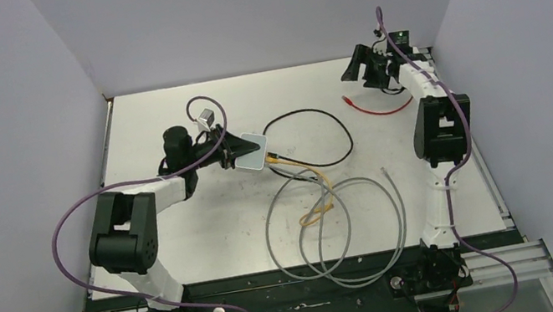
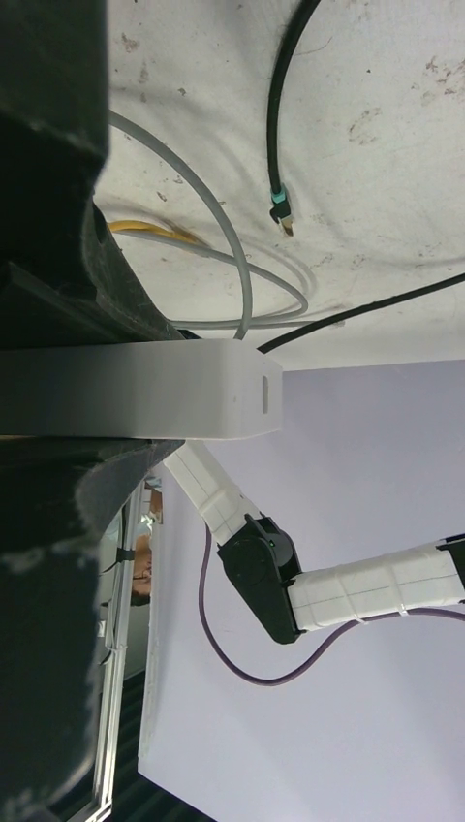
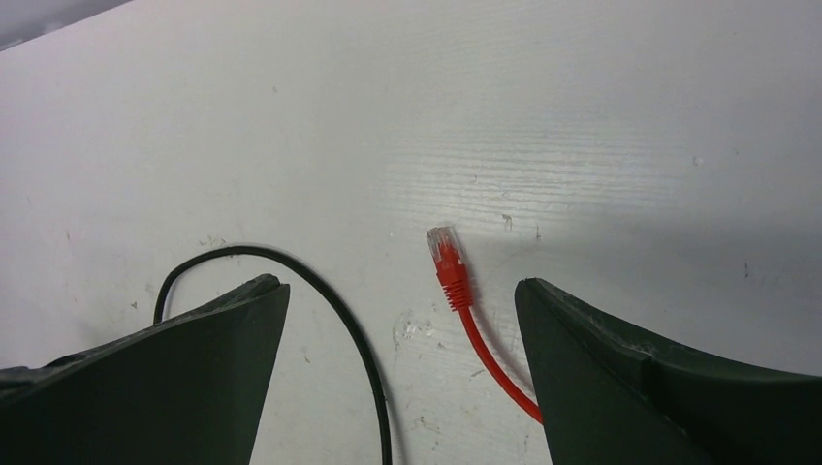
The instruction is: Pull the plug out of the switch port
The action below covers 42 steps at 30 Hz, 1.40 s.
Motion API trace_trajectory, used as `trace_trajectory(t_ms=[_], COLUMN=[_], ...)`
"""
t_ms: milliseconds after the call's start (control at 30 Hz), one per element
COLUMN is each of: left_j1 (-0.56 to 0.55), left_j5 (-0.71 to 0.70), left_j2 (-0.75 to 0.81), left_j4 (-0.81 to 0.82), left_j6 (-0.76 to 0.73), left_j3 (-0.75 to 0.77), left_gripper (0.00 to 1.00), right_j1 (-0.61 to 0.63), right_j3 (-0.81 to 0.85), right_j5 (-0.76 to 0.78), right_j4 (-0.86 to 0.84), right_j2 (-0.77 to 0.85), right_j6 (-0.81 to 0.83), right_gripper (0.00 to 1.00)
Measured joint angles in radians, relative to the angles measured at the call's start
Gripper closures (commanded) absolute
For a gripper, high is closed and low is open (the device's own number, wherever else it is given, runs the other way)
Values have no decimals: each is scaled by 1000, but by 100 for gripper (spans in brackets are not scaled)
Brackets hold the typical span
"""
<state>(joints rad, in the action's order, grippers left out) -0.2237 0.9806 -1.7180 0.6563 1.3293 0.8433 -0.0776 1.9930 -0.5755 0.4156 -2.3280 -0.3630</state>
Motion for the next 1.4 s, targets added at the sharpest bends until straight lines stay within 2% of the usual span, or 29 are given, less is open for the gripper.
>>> trace_trajectory(t_ms=[200, 500, 867, 1000, 1167, 1400], left_j1=[0, 0, -2, -3, -3, -3], left_j5=[0, -2, -51, -77, -100, -112], left_j2=[-17, -17, -17, -16, -10, 32], left_j4=[-15, -145, -565, -670, -708, -673], left_j6=[-14, -113, -411, -490, -521, -510], left_j3=[12, 63, 249, 290, 292, 292], left_gripper=[100, 100, 100, 100, 100, 100], right_j1=[6, 39, 130, 161, 204, 251], right_j3=[-69, -195, -298, -320, -356, -440], right_j5=[-5, -36, -84, -101, -143, -230], right_j4=[-1, 4, 13, 13, -6, -80], right_j2=[27, 130, 238, 267, 305, 342], right_j6=[-13, -26, -39, -42, -63, -150], right_gripper=[10, 10, 10, 10, 10, 10])
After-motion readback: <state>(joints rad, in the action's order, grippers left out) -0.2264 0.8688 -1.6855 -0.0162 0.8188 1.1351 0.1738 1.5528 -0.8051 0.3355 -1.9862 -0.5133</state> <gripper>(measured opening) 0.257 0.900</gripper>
